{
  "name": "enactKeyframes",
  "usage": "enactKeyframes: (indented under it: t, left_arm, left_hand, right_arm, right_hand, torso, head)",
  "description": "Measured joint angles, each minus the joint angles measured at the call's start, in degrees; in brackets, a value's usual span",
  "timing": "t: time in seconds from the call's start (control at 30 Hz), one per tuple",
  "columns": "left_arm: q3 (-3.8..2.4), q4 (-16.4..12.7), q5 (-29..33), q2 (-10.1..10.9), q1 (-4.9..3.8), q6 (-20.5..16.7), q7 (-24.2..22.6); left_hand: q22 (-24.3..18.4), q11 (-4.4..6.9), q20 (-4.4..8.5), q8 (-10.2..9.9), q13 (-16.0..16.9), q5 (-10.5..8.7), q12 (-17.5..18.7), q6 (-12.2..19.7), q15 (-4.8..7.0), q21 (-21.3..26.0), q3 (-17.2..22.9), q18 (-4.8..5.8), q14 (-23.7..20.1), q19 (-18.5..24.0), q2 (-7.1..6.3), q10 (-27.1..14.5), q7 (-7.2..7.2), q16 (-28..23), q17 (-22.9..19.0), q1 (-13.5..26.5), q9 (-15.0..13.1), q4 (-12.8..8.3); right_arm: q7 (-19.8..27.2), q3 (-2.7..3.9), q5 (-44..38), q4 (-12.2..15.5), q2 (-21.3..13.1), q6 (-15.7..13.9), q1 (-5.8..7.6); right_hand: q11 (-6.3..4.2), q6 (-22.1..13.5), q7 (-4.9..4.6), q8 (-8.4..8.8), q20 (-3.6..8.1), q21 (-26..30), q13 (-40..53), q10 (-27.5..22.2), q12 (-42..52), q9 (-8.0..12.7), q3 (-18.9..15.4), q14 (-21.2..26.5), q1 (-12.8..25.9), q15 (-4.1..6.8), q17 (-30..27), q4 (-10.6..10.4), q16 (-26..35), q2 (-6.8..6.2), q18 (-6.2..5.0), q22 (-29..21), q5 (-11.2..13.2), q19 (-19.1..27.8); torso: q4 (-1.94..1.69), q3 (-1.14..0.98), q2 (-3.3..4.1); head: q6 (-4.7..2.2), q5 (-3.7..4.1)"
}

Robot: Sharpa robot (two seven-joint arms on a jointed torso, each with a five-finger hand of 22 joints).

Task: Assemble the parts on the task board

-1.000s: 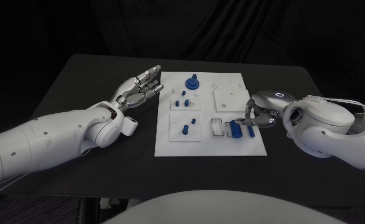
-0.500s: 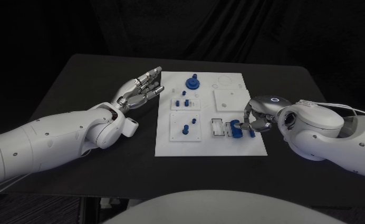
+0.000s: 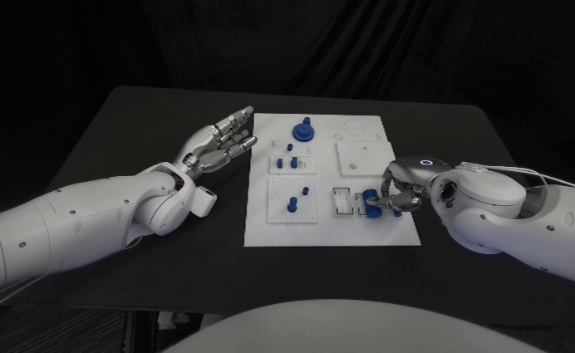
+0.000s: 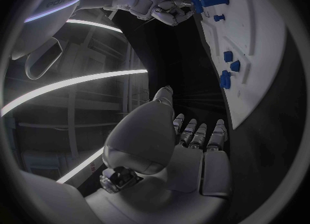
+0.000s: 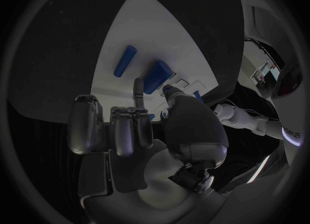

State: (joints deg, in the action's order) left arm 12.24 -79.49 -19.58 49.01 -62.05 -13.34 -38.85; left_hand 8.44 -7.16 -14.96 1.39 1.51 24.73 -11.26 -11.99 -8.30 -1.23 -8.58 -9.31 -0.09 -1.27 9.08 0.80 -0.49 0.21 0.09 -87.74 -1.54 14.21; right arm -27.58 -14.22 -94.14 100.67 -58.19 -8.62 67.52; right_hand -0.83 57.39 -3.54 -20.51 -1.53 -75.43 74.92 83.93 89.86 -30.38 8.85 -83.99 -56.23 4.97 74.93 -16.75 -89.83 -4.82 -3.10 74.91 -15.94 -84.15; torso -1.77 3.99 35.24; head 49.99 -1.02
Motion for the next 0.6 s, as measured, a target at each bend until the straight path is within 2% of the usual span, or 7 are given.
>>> enactKeyframes:
  t: [0.13, 0.3, 0.6]
  left_arm:
    - [0.0, 0.04, 0.0, 0.0, 0.08, 0.06, 0.0]
    - [0.0, 0.09, 0.0, -0.04, 0.14, 0.14, 0.0]
    - [0.0, 0.19, 0.0, -0.07, 0.28, 0.38, 0.0]
  left_hand:
    - [0.0, 0.0, -0.21, 0.0, 0.0, 0.27, 0.0, 0.2, 0.0, 0.0, 0.0, 0.0, 0.0, -0.21, 0.0, 0.0, 0.2, 0.0, 0.0, 0.0, 0.0, 0.0]
    - [0.0, 0.0, -0.21, 0.0, 0.0, 0.27, 0.0, 0.2, 0.0, 0.0, 0.0, 0.0, 0.0, -0.21, 0.0, 0.0, 0.2, 0.0, 0.01, 0.0, 0.0, 0.0]
    - [0.0, -0.18, -0.21, 0.0, 0.05, 0.27, -0.25, 0.2, -0.21, 0.0, 0.08, 0.0, 0.21, -0.21, 0.23, 0.18, 0.2, 0.0, -0.02, -0.23, 0.0, -0.4]
  right_arm:
    - [-0.01, 0.0, -0.02, -0.75, 0.68, -0.1, -0.43]
    - [-0.06, 0.0, -0.05, -1.63, 1.49, -0.16, -0.88]
    - [-0.35, 0.0, -0.07, -2.78, 2.47, 0.01, -1.43]
  right_hand:
    - [0.0, -0.2, 0.21, 0.32, 0.0, 1.11, 0.0, 0.0, 0.0, -0.02, 0.0, 0.0, 0.19, 0.0, 0.0, 0.0, 0.0, -0.03, 0.0, 0.0, 0.0, 0.0]
    - [0.0, -0.42, 0.0, 0.88, 0.0, 1.35, 0.0, 0.0, 0.0, -0.32, -0.32, 0.0, 2.86, 0.0, 0.0, -0.01, 0.0, 0.14, -0.01, 0.0, 0.0, 0.0]
    - [0.0, -0.41, 0.0, 1.16, 0.0, 1.88, -0.01, 0.0, 0.0, -0.48, -0.32, 0.0, 2.85, 0.0, 0.0, 0.0, 0.0, 0.14, -0.01, 0.04, 0.0, 0.0]
  torso:
    - [-0.01, 0.0, -0.02]
    - [-0.02, 0.01, -0.05]
    - [0.04, 0.03, -0.06]
  head:
    - [0.0, 0.05]
    - [0.0, -0.01]
    - [0.0, -0.21]
